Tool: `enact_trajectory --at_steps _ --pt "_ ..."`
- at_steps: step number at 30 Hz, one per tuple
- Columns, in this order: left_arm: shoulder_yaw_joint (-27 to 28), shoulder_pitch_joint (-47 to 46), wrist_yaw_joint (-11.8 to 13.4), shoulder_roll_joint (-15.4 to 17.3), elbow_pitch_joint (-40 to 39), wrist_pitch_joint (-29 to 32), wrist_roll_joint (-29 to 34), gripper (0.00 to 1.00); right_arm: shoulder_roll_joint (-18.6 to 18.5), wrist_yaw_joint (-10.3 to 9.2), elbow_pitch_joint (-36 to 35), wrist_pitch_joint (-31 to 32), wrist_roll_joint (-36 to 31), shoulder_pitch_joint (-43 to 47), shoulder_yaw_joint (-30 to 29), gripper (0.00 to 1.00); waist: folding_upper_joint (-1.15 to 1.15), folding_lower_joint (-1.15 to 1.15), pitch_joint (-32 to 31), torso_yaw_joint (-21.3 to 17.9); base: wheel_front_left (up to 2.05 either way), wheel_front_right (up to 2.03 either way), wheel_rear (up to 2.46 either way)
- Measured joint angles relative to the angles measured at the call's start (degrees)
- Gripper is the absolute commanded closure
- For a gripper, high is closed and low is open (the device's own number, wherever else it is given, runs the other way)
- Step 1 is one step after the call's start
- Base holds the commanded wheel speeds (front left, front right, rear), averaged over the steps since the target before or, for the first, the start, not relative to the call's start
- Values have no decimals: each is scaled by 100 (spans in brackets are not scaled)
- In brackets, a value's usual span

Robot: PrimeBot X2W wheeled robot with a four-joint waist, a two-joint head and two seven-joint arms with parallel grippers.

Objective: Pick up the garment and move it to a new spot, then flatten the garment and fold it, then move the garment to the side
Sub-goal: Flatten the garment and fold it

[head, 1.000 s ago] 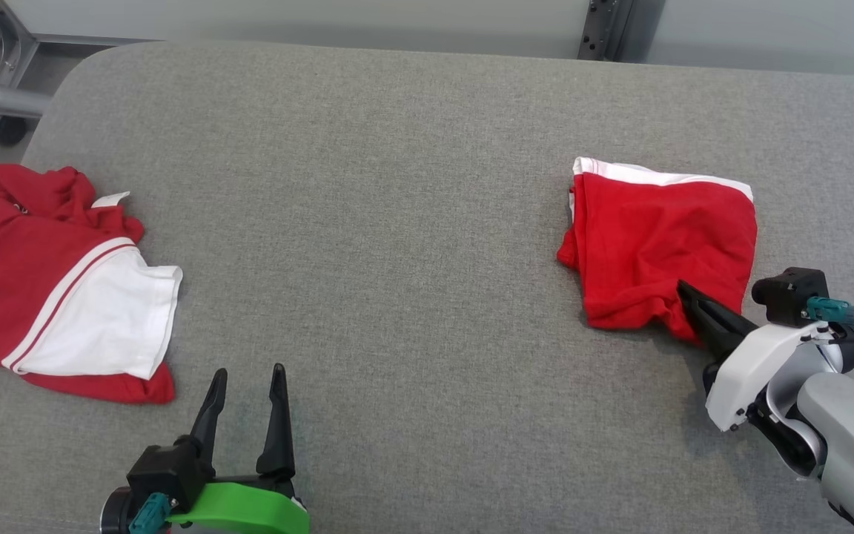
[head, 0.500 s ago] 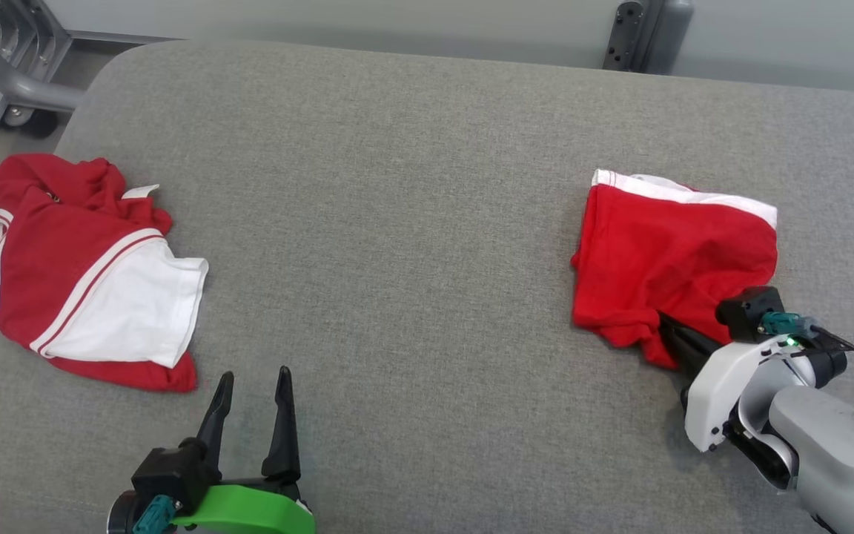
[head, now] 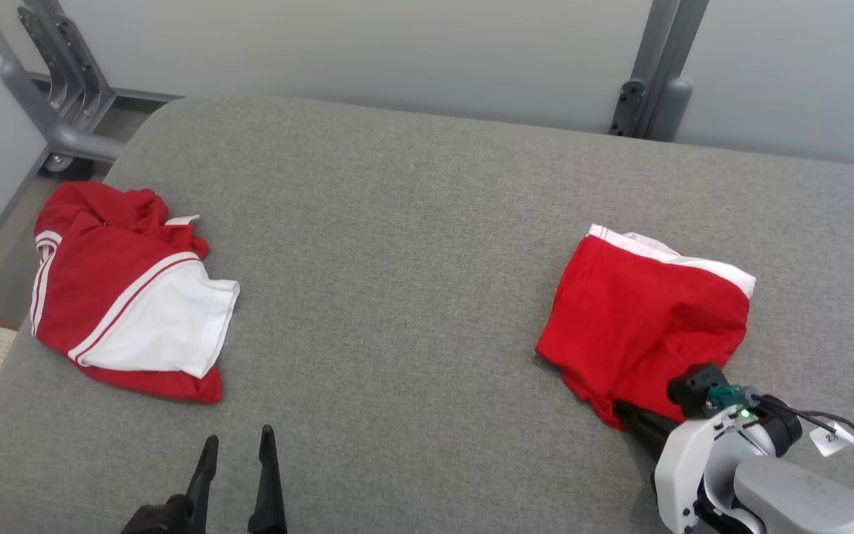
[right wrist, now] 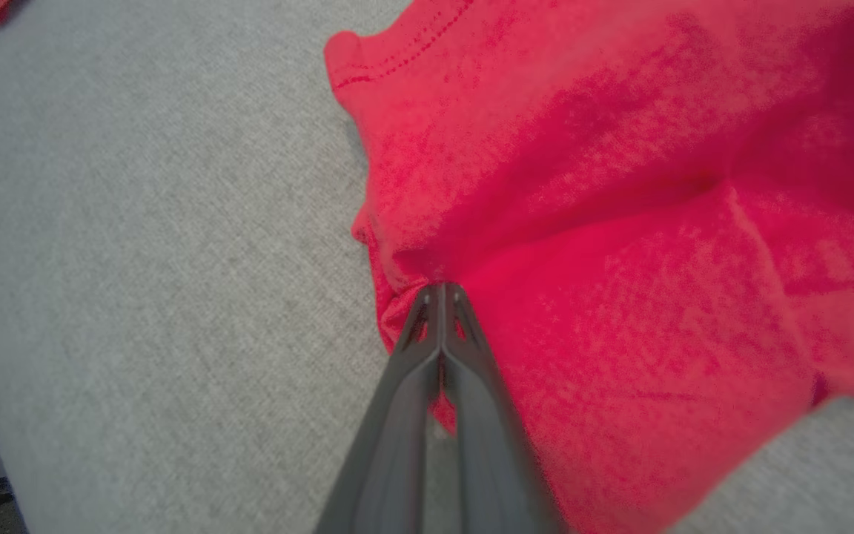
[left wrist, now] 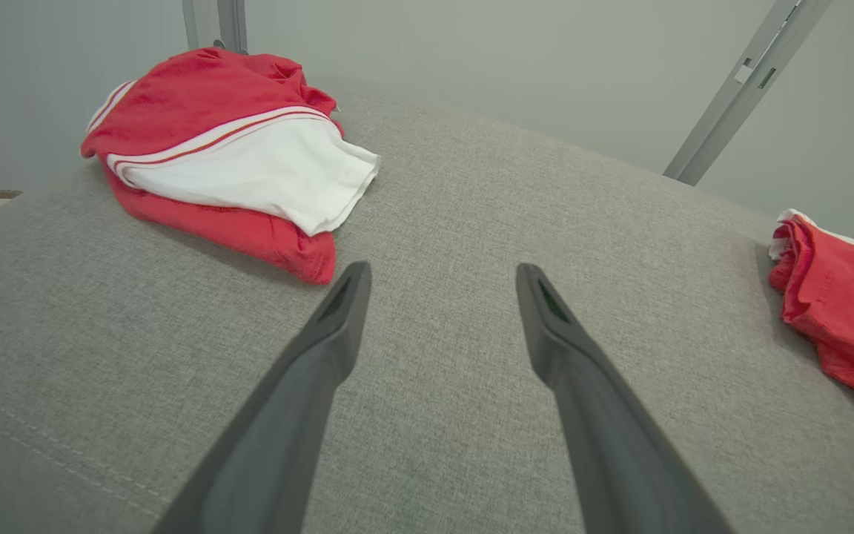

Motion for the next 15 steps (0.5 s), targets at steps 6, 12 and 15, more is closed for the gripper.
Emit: enact_trajectory --at_steps 6,12,15 --pt "271 300 -14 1 -63 1 15 0 -93 1 -134 58 22 276 36 100 0 0 -298 -270 0 0 0" --pt "597 338 -58 0 -167 0 76 0 -333 1 -313 -202 -229 427 -1121 62 0 0 -468 -707 0 0 0" --pt "711 341 -71 -2 -255 0 114 0 -420 1 -772 -213 -715 772 -2529 0 0 0 -559 -898 0 0 0"
